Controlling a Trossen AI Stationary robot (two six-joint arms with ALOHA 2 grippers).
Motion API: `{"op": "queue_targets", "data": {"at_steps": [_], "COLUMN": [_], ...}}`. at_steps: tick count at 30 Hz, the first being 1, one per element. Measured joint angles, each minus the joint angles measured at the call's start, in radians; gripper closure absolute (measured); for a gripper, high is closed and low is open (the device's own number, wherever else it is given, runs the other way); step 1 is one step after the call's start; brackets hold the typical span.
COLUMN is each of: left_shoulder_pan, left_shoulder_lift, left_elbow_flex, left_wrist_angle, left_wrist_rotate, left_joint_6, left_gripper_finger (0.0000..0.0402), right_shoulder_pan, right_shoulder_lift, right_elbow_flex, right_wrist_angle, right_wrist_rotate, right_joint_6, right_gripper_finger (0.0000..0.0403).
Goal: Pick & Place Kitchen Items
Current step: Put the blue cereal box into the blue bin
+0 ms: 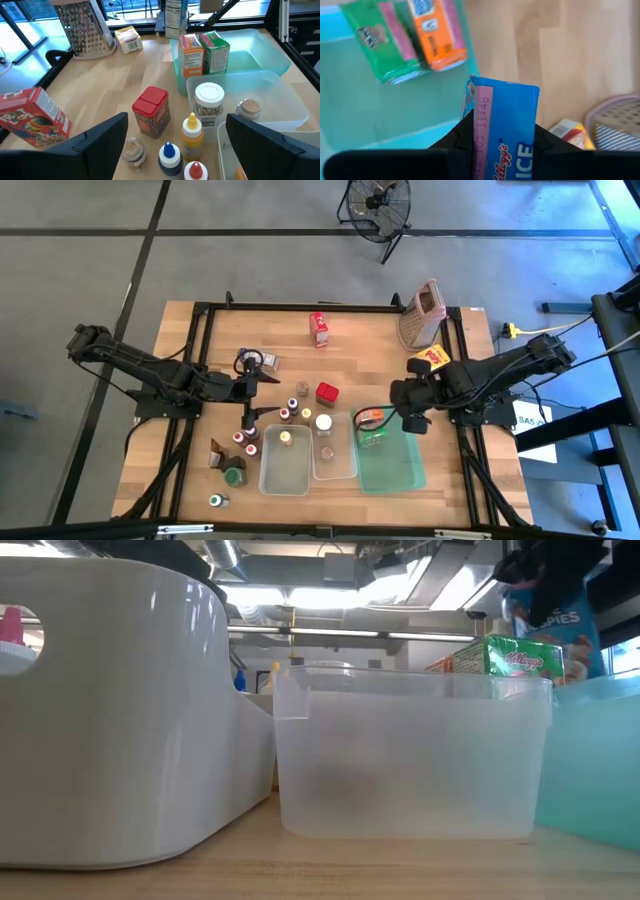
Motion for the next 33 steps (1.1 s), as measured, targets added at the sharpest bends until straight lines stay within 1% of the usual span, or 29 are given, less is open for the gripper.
{"op": "queue_targets", "data": {"at_steps": [4,8,11,14,18,21,29,33], "left_shoulder_pan": [0.0,0.0,0.0,0.0,0.0,0.0,0.0,0.0], "left_shoulder_lift": [0.0,0.0,0.0,0.0,0.0,0.0,0.0,0.0], "left_elbow_flex": [0.0,0.0,0.0,0.0,0.0,0.0,0.0,0.0], "left_wrist_angle": [0.0,0.0,0.0,-0.001,-0.001,0.0,0.028,0.03], "left_wrist_rotate": [0.001,0.002,0.024,0.035,0.035,0.035,0.035,0.035], "left_joint_6": [0.0,0.0,0.0,-0.006,-0.015,-0.015,-0.015,-0.015], "left_gripper_finger": [0.007,0.0069,0.0068,0.007,0.0068,0.0069,0.0068,0.007], "right_shoulder_pan": [0.022,0.044,0.047,0.047,0.045,0.045,0.044,0.036], "right_shoulder_lift": [0.0,0.0,0.0,0.0,0.001,-0.002,0.0,0.001], "right_elbow_flex": [-0.005,-0.005,-0.008,-0.041,-0.118,-0.164,-0.224,-0.232], "right_wrist_angle": [0.02,0.057,0.081,0.115,0.153,0.217,0.34,0.367], "right_wrist_rotate": [-0.038,-0.04,-0.039,-0.046,-0.047,-0.044,-0.051,-0.079], "right_joint_6": [-0.006,-0.061,-0.099,-0.137,-0.143,-0.155,-0.211,-0.215], "right_gripper_finger": [0.0314,0.0314,0.0314,0.0314,0.0314,0.0314,0.0314,0.0314]}}
